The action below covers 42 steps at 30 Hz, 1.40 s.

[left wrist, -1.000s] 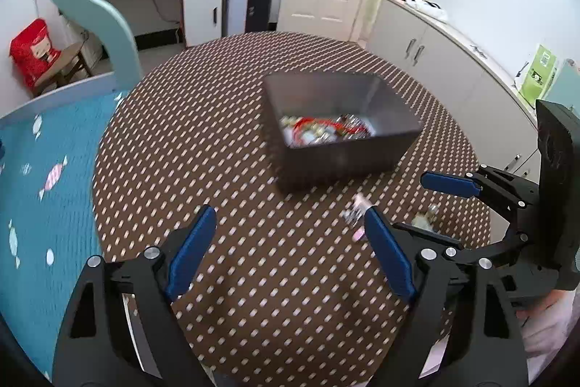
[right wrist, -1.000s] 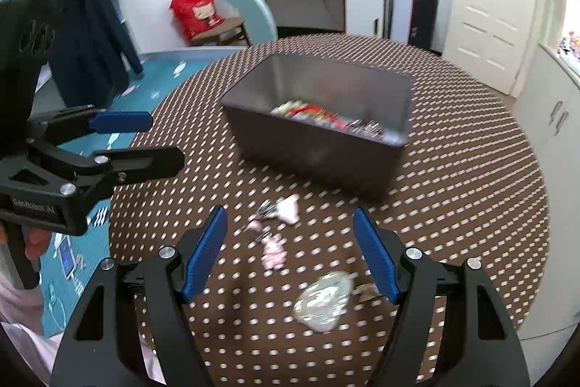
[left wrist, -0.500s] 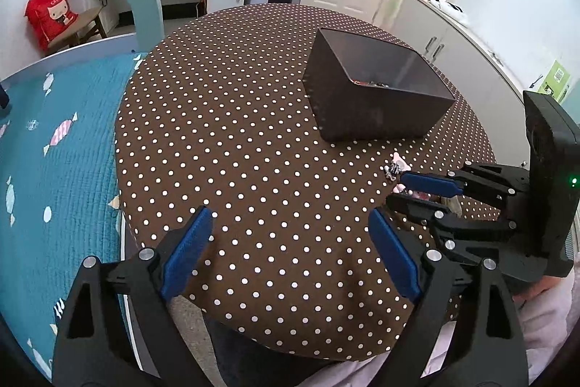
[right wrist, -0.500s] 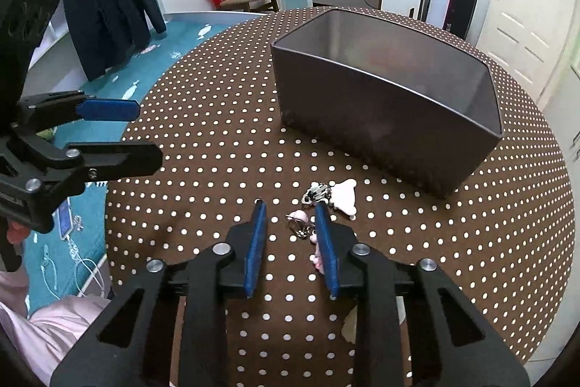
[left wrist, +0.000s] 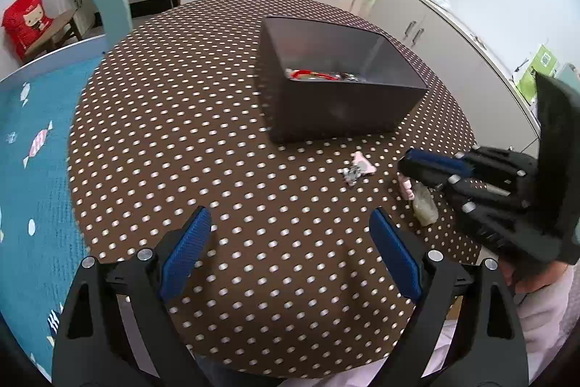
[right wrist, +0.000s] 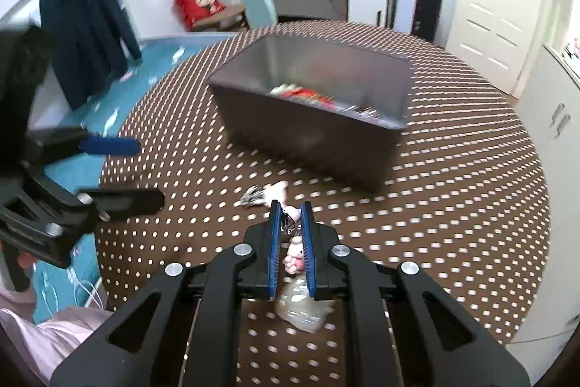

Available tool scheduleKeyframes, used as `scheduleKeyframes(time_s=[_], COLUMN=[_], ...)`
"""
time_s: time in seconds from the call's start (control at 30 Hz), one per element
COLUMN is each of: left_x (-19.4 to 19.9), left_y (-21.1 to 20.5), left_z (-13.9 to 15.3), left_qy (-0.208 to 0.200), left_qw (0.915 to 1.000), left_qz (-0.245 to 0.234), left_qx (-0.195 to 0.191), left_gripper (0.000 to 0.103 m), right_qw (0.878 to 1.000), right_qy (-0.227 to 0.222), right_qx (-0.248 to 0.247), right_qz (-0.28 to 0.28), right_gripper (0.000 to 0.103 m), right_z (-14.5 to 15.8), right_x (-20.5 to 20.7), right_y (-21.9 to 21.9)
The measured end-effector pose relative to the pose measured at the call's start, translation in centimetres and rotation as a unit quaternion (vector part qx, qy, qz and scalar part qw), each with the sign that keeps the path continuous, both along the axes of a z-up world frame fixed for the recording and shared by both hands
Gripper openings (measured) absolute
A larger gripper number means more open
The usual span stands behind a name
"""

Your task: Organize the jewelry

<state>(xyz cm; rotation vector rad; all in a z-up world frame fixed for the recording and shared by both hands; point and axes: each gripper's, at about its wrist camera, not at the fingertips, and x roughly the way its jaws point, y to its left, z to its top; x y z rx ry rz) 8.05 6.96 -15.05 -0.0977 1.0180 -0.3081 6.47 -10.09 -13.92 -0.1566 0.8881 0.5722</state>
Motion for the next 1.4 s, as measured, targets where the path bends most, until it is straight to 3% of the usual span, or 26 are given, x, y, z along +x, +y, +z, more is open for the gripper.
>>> scheduleKeyframes(time_s=[0.27,0.43,0.5,0.6,0.73,0.83,1.1,1.2,1.27,1.4], left_x=[1.7,2.7,3.1,3.5,3.9,4.4,4.5,4.2,3.6,3.1], left_y=[-3.9,-6.2,-6.9,-7.7,-8.1,-7.7,-6.3,-6.2,-5.6,-5.2], left_z=[-0.3,-1.3,-1.8,-2.6,-2.7,-2.7,-2.5,-1.9,-1.5,-0.7], left_qy=[-0.002,0.003,0.008,0.015,0.009,0.015,0.019,0.011,0.006,-0.004], left_qw=[0.9987,0.9965,0.9955,0.9946,0.9929,0.9935,0.9954,0.9960,0.9963,0.9970], left_qz=[-0.050,-0.077,-0.082,-0.085,-0.086,-0.073,-0.055,-0.054,-0.054,-0.052], left_qx=[0.009,0.033,0.046,0.057,0.082,0.087,0.076,0.071,0.066,0.058], left_gripper=[0.085,0.062,0.060,0.049,0.020,0.006,0.006,0.006,0.006,0.006], right_qw=[0.998,0.997,0.996,0.996,0.996,0.995,0.995,0.993,0.993,0.993], right_qy=[-0.029,-0.020,-0.015,-0.010,-0.007,-0.006,-0.008,-0.006,-0.005,0.009], right_qx=[0.028,0.036,0.040,0.044,0.050,0.055,0.060,0.061,0.049,0.030], right_qz=[-0.050,-0.069,-0.075,-0.079,-0.079,-0.077,-0.081,-0.098,-0.110,-0.114], right_gripper=[0.010,0.010,0.011,0.011,0.011,0.011,0.012,0.024,0.053,0.057], right_z=[2.3,1.7,1.5,1.3,1.2,1.2,1.3,1.2,1.0,-0.3], right_x=[0.0,0.2,0.3,0.3,0.6,0.9,0.9,1.1,1.1,1.6], right_y=[-4.6,-6.5,-7.0,-7.4,-8.0,-8.2,-8.8,-9.7,-10.0,-9.8])
